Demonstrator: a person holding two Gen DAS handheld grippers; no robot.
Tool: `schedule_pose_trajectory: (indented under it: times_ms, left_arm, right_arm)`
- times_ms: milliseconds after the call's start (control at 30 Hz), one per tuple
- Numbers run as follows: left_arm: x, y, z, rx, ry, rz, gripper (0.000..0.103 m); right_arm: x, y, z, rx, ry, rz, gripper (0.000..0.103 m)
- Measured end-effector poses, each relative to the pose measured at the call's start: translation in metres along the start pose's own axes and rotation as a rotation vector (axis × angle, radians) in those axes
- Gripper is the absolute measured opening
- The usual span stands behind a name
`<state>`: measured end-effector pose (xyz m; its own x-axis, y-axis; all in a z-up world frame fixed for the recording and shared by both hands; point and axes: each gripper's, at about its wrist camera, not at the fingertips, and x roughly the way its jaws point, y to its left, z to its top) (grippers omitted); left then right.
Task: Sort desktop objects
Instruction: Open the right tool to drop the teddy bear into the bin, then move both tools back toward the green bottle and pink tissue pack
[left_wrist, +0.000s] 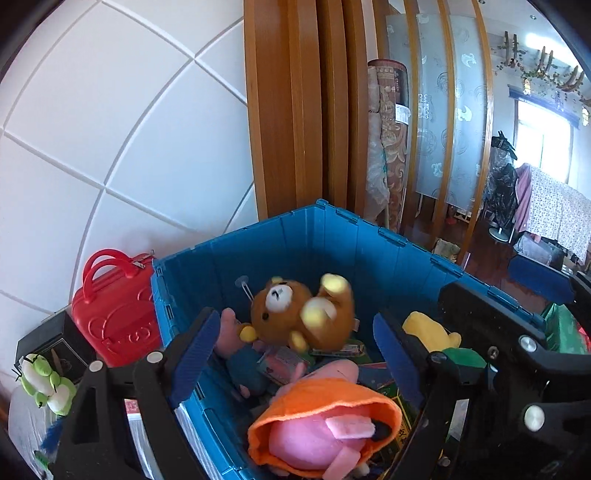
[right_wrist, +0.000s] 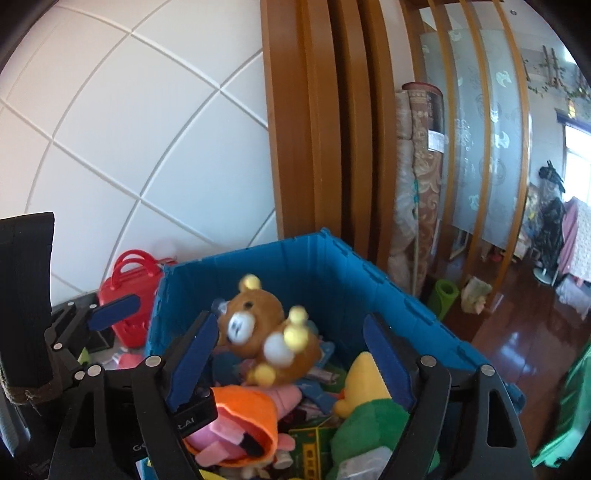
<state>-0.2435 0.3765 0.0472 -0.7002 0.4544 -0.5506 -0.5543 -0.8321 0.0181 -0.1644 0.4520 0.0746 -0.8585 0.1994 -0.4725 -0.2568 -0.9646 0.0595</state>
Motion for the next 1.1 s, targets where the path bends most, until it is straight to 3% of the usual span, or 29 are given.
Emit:
schedule_pose_trajectory:
  times_ms: [67, 700, 1100]
  left_arm:
    - [-0.018, 0.024, -0.010, -0.020, 0.013, -0.009, 0.085]
    - [-0.015, 0.043, -0.044, -0.069, 0.170, 0.045, 0.085]
    - [-0.053, 0.096, -0.065, -0.114, 0.168, 0.115, 0.085]
  right_arm:
    - [0.000, -0.001, -0.002, 0.000, 0.003, 0.001, 0.083]
    - [0.005, 0.017, -0.028, -0.064, 0.119, -0.021, 0.087]
    - [-0.007, 0.080, -0.033, -0.137, 0.127, 0.045, 0.088]
